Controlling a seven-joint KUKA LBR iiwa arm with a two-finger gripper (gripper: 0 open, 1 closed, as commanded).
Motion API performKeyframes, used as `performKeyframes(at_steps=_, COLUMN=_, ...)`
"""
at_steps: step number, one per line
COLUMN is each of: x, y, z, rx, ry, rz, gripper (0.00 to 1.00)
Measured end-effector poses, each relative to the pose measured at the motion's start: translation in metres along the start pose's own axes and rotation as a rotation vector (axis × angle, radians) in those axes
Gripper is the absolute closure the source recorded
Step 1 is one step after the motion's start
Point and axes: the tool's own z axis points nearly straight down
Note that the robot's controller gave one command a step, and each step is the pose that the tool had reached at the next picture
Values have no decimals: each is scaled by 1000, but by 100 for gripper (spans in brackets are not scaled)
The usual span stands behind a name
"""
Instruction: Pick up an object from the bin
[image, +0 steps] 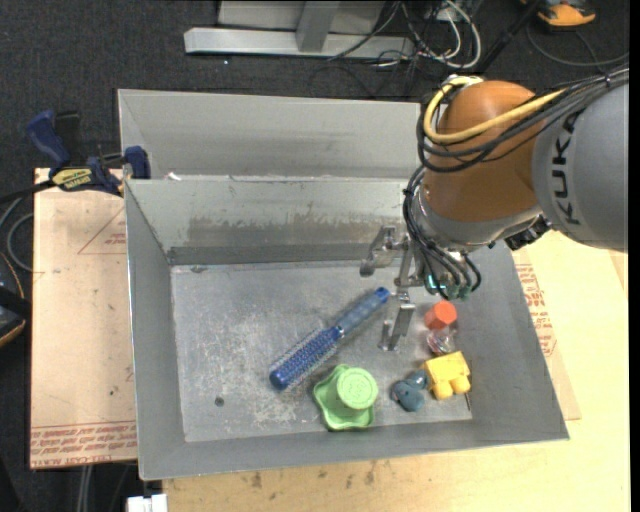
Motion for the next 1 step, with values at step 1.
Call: performKeyframes(at_steps=1, x=-55, y=1, z=150, rx=0, ry=-18, rz=-294, gripper=0)
